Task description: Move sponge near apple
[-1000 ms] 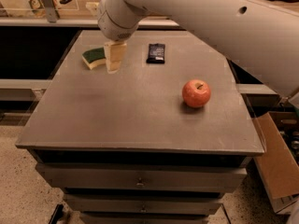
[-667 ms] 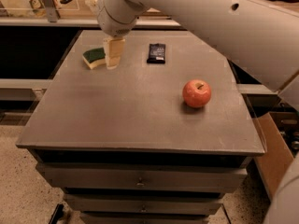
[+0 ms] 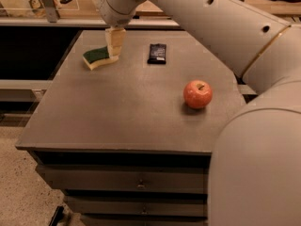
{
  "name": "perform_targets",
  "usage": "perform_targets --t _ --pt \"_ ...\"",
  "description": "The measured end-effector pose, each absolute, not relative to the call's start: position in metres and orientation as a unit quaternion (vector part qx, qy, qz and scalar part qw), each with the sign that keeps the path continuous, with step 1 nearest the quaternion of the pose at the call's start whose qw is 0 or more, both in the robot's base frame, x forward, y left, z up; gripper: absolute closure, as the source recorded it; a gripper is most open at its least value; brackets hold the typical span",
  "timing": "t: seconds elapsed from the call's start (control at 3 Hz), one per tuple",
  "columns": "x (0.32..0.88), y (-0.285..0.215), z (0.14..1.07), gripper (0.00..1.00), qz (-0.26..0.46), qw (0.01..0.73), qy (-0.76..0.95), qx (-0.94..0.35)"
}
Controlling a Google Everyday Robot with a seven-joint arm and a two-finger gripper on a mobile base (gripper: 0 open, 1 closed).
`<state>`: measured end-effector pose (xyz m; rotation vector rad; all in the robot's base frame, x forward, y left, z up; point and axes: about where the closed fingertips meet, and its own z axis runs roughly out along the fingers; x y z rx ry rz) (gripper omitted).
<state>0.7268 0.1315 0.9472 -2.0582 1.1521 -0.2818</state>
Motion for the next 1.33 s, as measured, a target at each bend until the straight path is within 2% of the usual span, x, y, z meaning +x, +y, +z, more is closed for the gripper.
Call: perform_targets --t 0.67,1.33 --pt "0.764 0.150 0.895 0.00 -0.039 0.302 0.420 -0.855" --pt "0.767 0.157 0.899 0.00 -0.013 0.268 0.398 -0.877"
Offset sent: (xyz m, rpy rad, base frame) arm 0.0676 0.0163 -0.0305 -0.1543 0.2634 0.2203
